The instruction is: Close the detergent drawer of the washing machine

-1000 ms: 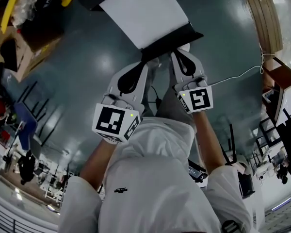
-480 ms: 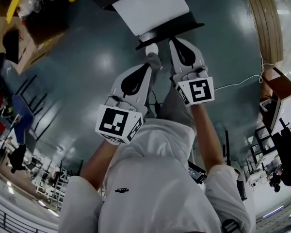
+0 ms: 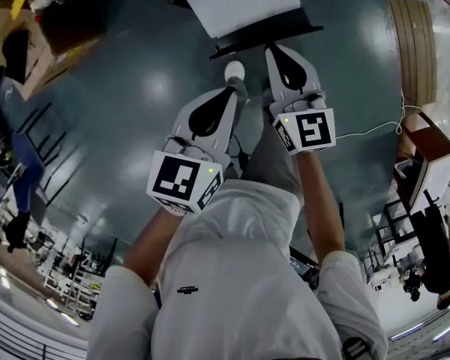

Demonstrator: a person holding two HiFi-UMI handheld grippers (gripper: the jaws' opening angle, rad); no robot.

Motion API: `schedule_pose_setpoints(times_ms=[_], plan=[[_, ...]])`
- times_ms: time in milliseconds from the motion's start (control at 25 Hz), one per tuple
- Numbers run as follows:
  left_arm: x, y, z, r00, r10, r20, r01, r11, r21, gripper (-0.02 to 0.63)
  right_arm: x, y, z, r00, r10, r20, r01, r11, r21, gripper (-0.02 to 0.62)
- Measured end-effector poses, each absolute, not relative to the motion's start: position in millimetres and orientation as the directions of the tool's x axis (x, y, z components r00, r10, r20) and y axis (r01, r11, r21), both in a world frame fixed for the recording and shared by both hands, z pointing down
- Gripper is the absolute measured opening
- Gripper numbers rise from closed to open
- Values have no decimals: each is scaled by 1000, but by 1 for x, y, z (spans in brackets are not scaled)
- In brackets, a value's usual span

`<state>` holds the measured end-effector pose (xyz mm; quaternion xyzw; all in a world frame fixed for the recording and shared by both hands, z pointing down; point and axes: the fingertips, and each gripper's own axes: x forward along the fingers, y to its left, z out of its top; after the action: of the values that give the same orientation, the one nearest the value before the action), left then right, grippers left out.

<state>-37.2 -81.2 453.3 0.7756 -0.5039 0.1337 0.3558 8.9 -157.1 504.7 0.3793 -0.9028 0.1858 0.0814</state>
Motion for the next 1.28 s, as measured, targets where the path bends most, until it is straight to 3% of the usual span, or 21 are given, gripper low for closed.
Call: schedule_pose_setpoints(times_ms=[1280], plan=[[-77,-127,461,363,-739,567,-894,-105,436,14,-50,-242,496,-751,-610,253,-660,681,-318,2]])
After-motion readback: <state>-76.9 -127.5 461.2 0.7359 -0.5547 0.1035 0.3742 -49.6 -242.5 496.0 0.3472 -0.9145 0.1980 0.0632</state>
